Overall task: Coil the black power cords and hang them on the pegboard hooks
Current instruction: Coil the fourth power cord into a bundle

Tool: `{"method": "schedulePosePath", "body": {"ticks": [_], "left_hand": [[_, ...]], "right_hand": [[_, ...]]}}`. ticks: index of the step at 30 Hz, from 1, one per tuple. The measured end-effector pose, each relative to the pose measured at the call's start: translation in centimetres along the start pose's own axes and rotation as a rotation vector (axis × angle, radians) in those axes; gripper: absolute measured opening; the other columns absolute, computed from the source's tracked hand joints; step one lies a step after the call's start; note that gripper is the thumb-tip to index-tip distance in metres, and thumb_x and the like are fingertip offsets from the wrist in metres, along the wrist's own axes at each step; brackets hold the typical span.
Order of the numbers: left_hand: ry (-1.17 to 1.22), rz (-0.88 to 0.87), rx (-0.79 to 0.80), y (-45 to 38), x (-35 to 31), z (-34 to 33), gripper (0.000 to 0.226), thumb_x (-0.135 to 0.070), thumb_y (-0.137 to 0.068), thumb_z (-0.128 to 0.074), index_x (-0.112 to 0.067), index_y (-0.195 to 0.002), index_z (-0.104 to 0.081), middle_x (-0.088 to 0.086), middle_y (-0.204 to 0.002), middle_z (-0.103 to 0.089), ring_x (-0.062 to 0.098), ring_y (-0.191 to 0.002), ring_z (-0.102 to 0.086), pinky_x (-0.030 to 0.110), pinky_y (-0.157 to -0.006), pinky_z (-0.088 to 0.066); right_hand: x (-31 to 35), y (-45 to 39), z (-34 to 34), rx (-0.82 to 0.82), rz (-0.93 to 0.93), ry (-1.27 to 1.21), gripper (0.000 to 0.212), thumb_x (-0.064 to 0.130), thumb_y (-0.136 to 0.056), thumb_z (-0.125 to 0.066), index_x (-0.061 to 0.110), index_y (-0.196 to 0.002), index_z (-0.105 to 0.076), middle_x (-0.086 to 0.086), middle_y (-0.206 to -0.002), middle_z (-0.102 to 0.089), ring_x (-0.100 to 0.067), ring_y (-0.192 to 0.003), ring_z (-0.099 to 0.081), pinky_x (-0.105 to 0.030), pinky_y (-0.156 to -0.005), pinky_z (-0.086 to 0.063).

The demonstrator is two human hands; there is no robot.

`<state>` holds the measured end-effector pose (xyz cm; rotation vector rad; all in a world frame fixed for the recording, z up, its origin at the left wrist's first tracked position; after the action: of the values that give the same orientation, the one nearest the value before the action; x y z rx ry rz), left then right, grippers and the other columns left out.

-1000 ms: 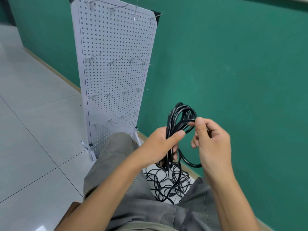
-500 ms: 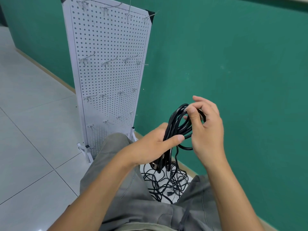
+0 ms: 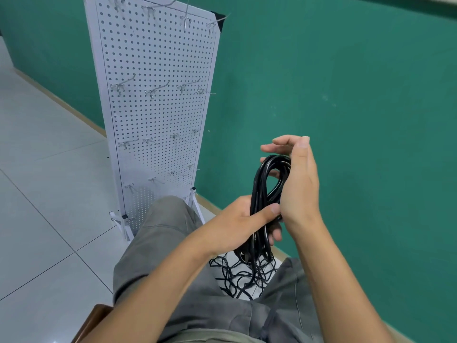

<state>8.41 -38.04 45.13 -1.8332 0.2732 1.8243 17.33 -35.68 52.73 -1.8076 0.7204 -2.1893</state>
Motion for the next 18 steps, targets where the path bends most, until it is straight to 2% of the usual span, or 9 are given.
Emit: {"method": "schedulePosePath", "body": {"ticks": [3, 7, 10, 13, 15, 17, 18], "left_hand": [[0.045, -0.025, 0.021, 0.1, -0.1, -0.2, 0.034, -0.026, -0.110, -0.045, -0.008, -0.084, -0.058, 0.000, -0.071, -0.060, 0.021, -0.066, -0.054, 0.031, -0.061, -0.047], [0.167, 0.025, 0.053, 0.1, 0.6, -0.3, 0.028, -0.022, -0.105, -0.056, 0.005, -0.096, -0.055, -0.003, -0.068, -0.055, 0.021, -0.069, -0.053, 0.038, -0.071, -0.048], [0.224, 0.032, 0.078, 0.3, 0.5, 0.3, 0.021, -0.012, -0.101, -0.060, -0.004, -0.082, -0.055, 0.001, -0.065, -0.052, 0.017, -0.066, -0.054, 0.025, -0.070, -0.051], [0.224, 0.033, 0.081, 0.4, 0.1, 0.6, 0.020, 0.001, -0.100, -0.057, -0.004, -0.081, -0.053, 0.005, -0.063, -0.048, 0.017, -0.062, -0.050, 0.018, -0.068, -0.052], [0.198, 0.048, 0.066, 0.3, 0.3, 0.8, 0.024, 0.002, -0.102, -0.055, -0.005, -0.079, -0.053, 0.003, -0.061, -0.049, 0.018, -0.061, -0.049, 0.017, -0.068, -0.052], [0.174, 0.050, 0.034, 0.3, 0.3, 1.0, 0.030, -0.002, -0.103, -0.055, -0.007, -0.074, -0.052, 0.002, -0.060, -0.051, 0.020, -0.061, -0.049, 0.018, -0.069, -0.052], [0.195, 0.050, 0.011, 0.3, 0.3, 1.3, 0.030, -0.004, -0.104, -0.054, -0.009, -0.075, -0.053, 0.002, -0.061, -0.051, 0.019, -0.061, -0.050, 0.021, -0.071, -0.054]], "right_hand": [[-0.1, 0.2, -0.1, 0.003, 0.000, -0.064, 0.048, 0.053, -0.101, -0.018, 0.028, -0.106, -0.059, 0.000, -0.108, -0.072, -0.022, -0.104, -0.064, -0.042, -0.091, -0.054], [-0.7, -0.4, 0.1, 0.001, -0.065, -0.228, 0.054, 0.059, -0.097, -0.016, 0.027, -0.112, -0.056, -0.009, -0.118, -0.068, -0.023, -0.100, -0.065, -0.040, -0.094, -0.052], [-1.4, -0.4, -0.2, 0.038, -0.118, -0.288, 0.053, 0.061, -0.093, -0.018, 0.030, -0.119, -0.053, -0.006, -0.129, -0.063, -0.016, -0.103, -0.064, -0.036, -0.091, -0.053], [-1.9, -0.4, -0.4, 0.069, -0.149, -0.274, 0.058, 0.063, -0.091, -0.018, 0.032, -0.128, -0.049, -0.003, -0.137, -0.059, -0.018, -0.114, -0.063, -0.035, -0.091, -0.054], [-2.3, -0.4, -0.2, 0.046, -0.163, -0.217, 0.061, 0.066, -0.090, -0.017, 0.034, -0.133, -0.045, 0.001, -0.137, -0.058, -0.019, -0.122, -0.059, -0.042, -0.103, -0.051], [-3.1, -0.2, 0.0, 0.021, -0.178, -0.162, 0.068, 0.075, -0.087, -0.016, 0.037, -0.137, -0.040, 0.004, -0.138, -0.057, -0.018, -0.127, -0.056, -0.049, -0.111, -0.044], [-3.7, 0.1, -0.1, 0.041, -0.202, -0.163, 0.076, 0.085, -0.082, -0.017, 0.039, -0.138, -0.040, 0.005, -0.138, -0.057, -0.020, -0.127, -0.057, -0.048, -0.109, -0.046]]}}
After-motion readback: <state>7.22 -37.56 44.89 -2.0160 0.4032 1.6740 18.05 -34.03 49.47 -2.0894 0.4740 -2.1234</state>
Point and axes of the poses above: each hand's wrist, its own y-axis away from the middle knuckle, its own z-axis out of the back of the hand, x = y × z, the point moved 6 cm from there along -y, towards the middle knuckle
